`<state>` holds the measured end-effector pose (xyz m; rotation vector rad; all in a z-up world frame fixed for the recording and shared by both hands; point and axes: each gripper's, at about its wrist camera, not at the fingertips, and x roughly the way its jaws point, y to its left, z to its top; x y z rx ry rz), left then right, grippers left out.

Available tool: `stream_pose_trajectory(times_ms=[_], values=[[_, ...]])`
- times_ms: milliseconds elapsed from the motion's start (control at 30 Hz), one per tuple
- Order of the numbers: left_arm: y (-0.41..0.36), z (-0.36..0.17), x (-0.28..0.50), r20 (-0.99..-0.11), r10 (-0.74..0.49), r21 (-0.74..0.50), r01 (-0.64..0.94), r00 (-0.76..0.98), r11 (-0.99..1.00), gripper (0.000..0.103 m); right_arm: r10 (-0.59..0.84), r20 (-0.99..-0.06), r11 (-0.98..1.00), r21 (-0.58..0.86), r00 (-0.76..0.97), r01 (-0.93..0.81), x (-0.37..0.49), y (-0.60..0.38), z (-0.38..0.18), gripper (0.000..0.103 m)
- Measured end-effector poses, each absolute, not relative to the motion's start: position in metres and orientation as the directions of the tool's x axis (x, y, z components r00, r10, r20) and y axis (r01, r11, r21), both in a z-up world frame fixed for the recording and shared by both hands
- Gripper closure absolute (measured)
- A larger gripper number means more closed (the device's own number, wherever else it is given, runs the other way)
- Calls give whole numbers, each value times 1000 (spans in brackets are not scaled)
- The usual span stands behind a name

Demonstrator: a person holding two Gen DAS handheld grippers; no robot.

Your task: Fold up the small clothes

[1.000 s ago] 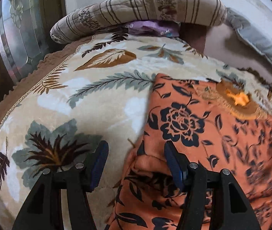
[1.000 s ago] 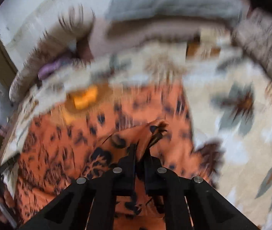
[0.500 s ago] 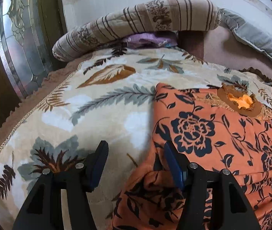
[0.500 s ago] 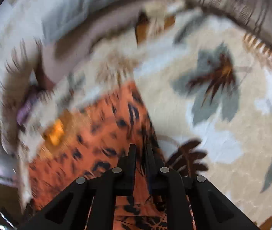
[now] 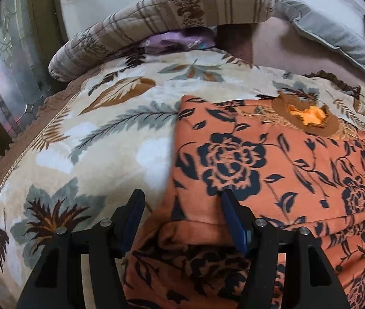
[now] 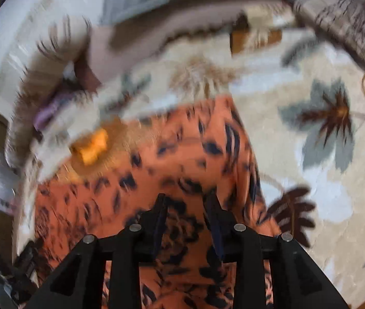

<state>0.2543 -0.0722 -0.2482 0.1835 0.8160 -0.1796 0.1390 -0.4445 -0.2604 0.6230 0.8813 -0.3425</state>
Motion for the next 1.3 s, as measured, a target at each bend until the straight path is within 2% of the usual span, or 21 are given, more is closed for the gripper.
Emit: stream_pose_trajectory(times_ms=[67, 167, 233, 500, 667, 800, 900, 1133, 1167, 1267, 1300], values=[[-77, -244, 252, -723, -101, 100, 248, 683, 964, 40, -53, -815, 771, 333, 576, 542, 142, -451, -264, 67], [-83, -239, 249, -710, -118, 105, 270, 695, 957, 40, -14, -873, 754, 310, 487, 578, 160, -462, -298, 67], [-84, -240, 251, -717, -123, 99, 275, 686, 956, 40, -34, -866, 754, 306, 500, 582, 161, -461, -294, 68], [-78, -236, 251, -710, -118, 85, 250, 695, 964, 40, 30, -814, 779, 383, 580, 497, 165, -437, -274, 67], [-80, -240, 254, -719, -104, 96, 246, 687, 964, 40, 42, -866, 811, 320, 498, 489, 169, -426, -294, 66], [-83, -256, 263, -765, -75, 110, 244, 640, 964, 40, 33, -862, 816, 316, 506, 485, 167, -425, -290, 66], [-82, -256, 264, -765, -75, 105, 238, 640, 966, 40, 60, -841, 804, 360, 537, 473, 164, -425, -285, 66], [-84, -248, 256, -759, -80, 102, 239, 646, 966, 40, 152, -796, 858, 401, 586, 322, 163, -384, -270, 66], [-84, -246, 254, -761, -92, 92, 247, 642, 965, 39, 160, -800, 867, 394, 579, 305, 164, -377, -272, 66], [-91, -252, 253, -792, -91, 102, 278, 604, 955, 26, 154, -847, 893, 340, 509, 295, 168, -359, -289, 65], [-95, -258, 253, -804, -73, 126, 290, 590, 949, 26, 136, -842, 902, 323, 521, 286, 167, -356, -289, 65]])
